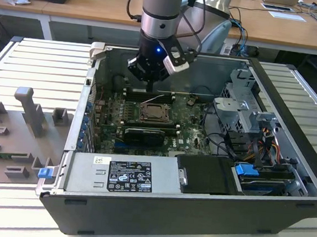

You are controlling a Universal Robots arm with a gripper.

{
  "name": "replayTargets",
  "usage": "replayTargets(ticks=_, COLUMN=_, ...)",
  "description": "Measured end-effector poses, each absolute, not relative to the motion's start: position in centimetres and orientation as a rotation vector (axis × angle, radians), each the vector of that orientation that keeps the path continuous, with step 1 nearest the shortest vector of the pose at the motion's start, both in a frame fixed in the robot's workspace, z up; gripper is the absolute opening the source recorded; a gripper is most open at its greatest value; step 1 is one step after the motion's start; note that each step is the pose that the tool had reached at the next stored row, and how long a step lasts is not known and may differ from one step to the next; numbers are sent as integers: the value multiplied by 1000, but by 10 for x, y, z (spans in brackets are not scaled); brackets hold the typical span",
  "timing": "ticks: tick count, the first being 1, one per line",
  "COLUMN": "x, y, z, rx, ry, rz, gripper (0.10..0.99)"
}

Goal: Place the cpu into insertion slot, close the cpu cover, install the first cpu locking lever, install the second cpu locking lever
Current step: 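Install the first cpu locking lever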

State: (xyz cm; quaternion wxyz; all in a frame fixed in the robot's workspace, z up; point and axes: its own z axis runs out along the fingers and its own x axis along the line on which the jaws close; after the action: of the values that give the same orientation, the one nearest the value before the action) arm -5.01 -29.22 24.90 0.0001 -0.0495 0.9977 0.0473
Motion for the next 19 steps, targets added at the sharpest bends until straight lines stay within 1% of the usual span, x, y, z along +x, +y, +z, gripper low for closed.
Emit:
replayTargets(ticks=5, x=-48, y=-292, z=245, rx=-121, ry=3133, rz=173, gripper=106)
replayTargets(ticks=8, x=-47, y=-292, z=242, rx=-121, ry=3130, rz=202, gripper=106)
replayTargets(ticks=19, x=-32, y=-291, z=227, rx=-121, ry=3129, rz=202, gripper=106)
